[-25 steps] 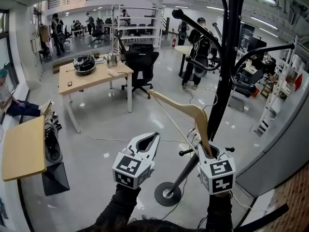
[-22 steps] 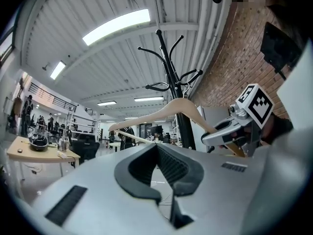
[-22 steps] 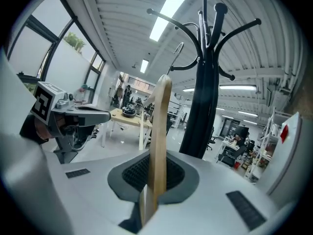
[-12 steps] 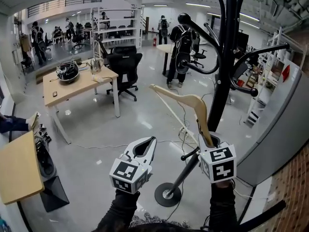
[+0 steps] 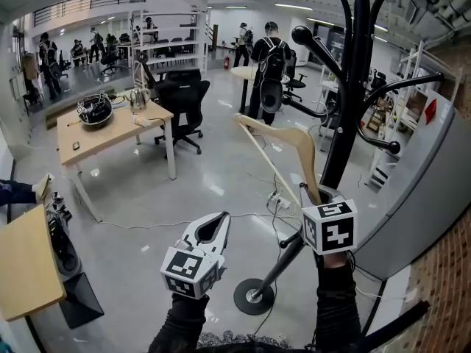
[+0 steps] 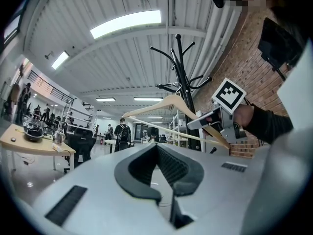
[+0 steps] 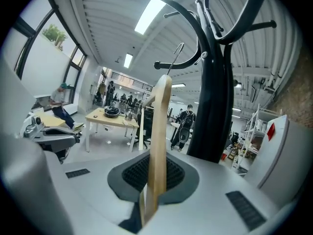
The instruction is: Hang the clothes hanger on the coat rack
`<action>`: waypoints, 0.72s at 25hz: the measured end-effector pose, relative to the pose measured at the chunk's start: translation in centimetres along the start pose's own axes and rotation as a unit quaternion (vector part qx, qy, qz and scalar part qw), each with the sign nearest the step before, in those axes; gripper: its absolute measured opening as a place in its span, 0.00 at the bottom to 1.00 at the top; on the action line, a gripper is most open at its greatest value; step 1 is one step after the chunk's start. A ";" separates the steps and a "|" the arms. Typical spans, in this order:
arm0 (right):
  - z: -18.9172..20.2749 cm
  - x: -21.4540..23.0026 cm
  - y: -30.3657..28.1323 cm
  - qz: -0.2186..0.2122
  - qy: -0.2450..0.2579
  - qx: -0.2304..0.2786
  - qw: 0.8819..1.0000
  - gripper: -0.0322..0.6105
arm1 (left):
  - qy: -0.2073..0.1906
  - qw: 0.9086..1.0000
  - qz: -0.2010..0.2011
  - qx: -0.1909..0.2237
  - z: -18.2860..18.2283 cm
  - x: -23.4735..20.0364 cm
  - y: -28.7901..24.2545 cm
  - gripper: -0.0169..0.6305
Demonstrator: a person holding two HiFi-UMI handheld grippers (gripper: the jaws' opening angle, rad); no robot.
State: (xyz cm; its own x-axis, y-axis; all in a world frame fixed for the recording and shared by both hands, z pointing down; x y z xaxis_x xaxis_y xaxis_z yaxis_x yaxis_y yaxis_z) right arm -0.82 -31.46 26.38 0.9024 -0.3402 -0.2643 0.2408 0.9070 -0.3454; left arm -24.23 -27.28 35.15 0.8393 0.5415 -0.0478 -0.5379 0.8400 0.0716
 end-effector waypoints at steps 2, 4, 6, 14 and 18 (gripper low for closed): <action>0.0 0.0 -0.4 0.002 -0.003 -0.005 1.000 0.09 | 0.001 1.000 -0.001 0.001 0.0 -0.3 0.2 0.04; 0.0 0.0 -0.9 0.003 -0.007 -0.010 1.000 0.09 | 0.002 1.000 -0.003 0.003 -0.2 -0.6 0.4 0.04; 0.3 -0.1 -1.4 0.001 -0.018 -0.012 1.000 0.09 | 0.003 1.000 -0.002 0.004 -0.2 -0.8 0.5 0.04; 1.2 -0.4 -3.1 -0.001 -0.033 -0.022 0.999 0.09 | -0.006 1.000 0.008 -0.008 0.0 -0.3 1.0 0.04; 1.6 -0.5 -3.3 0.012 -0.033 -0.018 0.999 0.09 | -0.006 1.000 -0.002 -0.010 0.2 -0.6 1.7 0.04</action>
State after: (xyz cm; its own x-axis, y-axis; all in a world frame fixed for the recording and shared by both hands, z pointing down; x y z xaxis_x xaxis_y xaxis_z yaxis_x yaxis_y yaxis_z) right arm -1.46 -33.89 29.05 0.9297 -0.3009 -0.2124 0.2074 0.9043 -0.3731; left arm -25.61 -26.21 35.46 0.8424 0.5377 -0.0354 -0.5358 0.8428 0.0506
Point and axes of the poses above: the fingertips, and each gripper's own axes: y backward along the fingers, x to its right, z out of its underside, the point moved 8 cm from there along y, backward along the fingers, and after that the axes turned 2 degrees about -z, right-handed, at the moved point
